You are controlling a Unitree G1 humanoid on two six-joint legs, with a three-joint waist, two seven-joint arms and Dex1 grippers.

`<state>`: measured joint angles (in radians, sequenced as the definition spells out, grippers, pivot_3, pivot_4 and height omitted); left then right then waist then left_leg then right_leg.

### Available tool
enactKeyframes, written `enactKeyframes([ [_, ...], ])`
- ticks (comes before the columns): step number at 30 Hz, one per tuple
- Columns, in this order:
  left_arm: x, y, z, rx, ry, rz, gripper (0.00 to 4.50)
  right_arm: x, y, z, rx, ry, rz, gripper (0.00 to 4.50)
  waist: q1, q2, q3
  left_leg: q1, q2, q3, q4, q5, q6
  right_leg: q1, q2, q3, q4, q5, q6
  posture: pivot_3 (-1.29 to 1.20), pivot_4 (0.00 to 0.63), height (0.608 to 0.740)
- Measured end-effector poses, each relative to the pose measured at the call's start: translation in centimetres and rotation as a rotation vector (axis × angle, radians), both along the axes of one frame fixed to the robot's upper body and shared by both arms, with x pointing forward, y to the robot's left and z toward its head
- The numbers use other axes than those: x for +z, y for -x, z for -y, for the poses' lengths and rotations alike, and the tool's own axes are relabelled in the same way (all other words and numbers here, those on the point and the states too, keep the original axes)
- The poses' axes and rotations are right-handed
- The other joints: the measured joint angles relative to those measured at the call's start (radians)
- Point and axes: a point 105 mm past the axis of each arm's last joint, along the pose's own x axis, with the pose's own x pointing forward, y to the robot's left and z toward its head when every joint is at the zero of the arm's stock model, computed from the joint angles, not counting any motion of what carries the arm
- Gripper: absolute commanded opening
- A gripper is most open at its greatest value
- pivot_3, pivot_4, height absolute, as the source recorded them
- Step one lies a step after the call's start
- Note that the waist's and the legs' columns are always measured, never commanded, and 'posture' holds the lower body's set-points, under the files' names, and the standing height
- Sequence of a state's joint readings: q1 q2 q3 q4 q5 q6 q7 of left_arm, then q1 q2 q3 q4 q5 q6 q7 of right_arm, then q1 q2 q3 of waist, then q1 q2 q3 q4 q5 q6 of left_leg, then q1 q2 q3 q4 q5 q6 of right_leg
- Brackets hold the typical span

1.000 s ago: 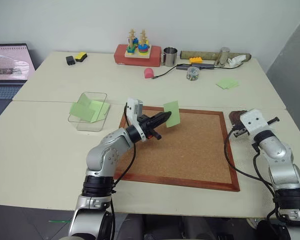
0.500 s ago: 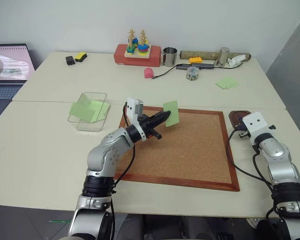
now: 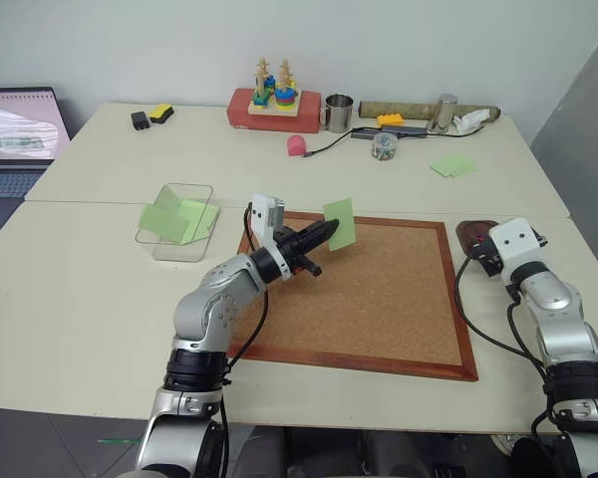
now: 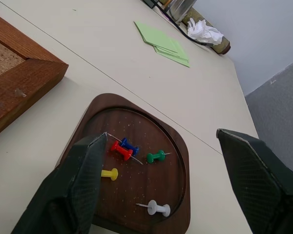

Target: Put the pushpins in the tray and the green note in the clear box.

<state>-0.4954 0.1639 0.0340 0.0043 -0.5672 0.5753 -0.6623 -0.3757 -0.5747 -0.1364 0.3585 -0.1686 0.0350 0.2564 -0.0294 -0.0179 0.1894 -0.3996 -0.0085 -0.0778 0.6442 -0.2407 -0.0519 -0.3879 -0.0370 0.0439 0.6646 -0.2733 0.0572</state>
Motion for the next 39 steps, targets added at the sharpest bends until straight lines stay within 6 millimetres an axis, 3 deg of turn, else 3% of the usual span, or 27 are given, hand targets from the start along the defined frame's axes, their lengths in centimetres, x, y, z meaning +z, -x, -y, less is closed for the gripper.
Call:
enactKeyframes([
  [7, 0.0, -0.1, -0.3, 0.011, -0.009, 0.002, 0.0, 1.8, 0.1, -0.4, 0.031, -0.037, 0.061, 3.8, 0.0, 0.0, 0.0, 0.0, 0.0, 0.0, 0.0, 0.0, 0.0, 0.0, 0.0, 0.0, 0.0, 0.0, 0.0, 0.0, 0.15, 0.74],
  [11, 1.3, -0.6, -1.9, 0.079, -0.057, 0.053, 0.0, 4.7, 0.7, -2.9, 0.19, -0.104, 0.115, 3.8, -0.004, 0.0, 0.0, 0.0, 0.001, 0.0, 0.0, 0.0, 0.0, 0.0, 0.001, 0.0, 0.0, 0.0, 0.0, 0.0, 0.15, 0.74],
  [14, 3.3, -0.9, -4.5, 0.161, -0.083, 0.118, 0.0, 6.7, 2.0, -6.6, 0.414, -0.177, 0.103, 3.8, -0.004, 0.0, 0.0, 0.0, 0.001, -0.001, 0.0, 0.0, 0.0, 0.0, 0.001, -0.001, 0.001, 0.0, 0.0, 0.0, 0.15, 0.74],
  [17, 4.3, -1.2, -8.3, 0.264, -0.141, 0.145, 0.0, 8.4, 4.4, -12.1, 0.726, -0.19, 0.047, 3.8, -0.007, 0.0, 0.0, 0.001, 0.002, -0.002, 0.0, 0.0, 0.0, 0.0, 0.002, -0.001, 0.001, 0.0, 0.0, 0.0, 0.15, 0.74],
  [20, 5.0, -1.2, -11.5, 0.351, -0.202, 0.159, 0.0, 9.9, 5.8, -15.8, 0.912, -0.204, -0.002, 3.8, -0.003, 0.0, 0.0, 0.0, 0.002, -0.002, 0.001, 0.0, 0.0, 0.0, 0.001, -0.001, 0.001, 0.0, 0.0, 0.0, 0.15, 0.74],
  [24, 5.1, -1.0, -15.8, 0.494, -0.31, 0.159, 0.0, 11.2, 6.7, -18.2, 1.019, -0.258, -0.073, 3.8, 0.0, 0.0, 0.0, 0.0, 0.002, -0.003, 0.0, 0.0, 0.0, 0.0, 0.001, -0.002, 0.0, 0.0, -0.001, 0.0, 0.15, 0.74],
  [27, 5.5, -1.0, -19.4, 0.641, -0.378, 0.152, 0.0, 10.7, 7.1, -19.4, 1.063, -0.295, -0.155, 3.8, 0.004, 0.0, 0.0, 0.0, 0.002, -0.004, 0.0, 0.0, 0.0, 0.0, 0.001, -0.003, 0.0, 0.0, -0.001, 0.0, 0.15, 0.74],
  [31, 4.5, -1.2, -21.8, 0.767, -0.416, 0.096, 0.0, 10.0, 7.2, -20.3, 1.083, -0.31, -0.206, 3.8, 0.004, 0.0, 0.0, 0.0, 0.002, -0.003, 0.0, 0.0, 0.0, 0.0, -0.001, -0.002, 0.0, 0.0, -0.001, 0.0, 0.15, 0.74],
  [39, 1.7, -1.4, -23.6, 0.855, -0.475, -0.007, 1.57, 9.6, 7.2, -20.9, 1.109, -0.302, -0.244, 3.85, 0.001, 0.0, 0.0, 0.0, 0.002, -0.003, 0.0, 0.0, 0.0, -0.001, 0.0, -0.003, 0.001, 0.0, -0.001, 0.0, 0.15, 0.74],
])
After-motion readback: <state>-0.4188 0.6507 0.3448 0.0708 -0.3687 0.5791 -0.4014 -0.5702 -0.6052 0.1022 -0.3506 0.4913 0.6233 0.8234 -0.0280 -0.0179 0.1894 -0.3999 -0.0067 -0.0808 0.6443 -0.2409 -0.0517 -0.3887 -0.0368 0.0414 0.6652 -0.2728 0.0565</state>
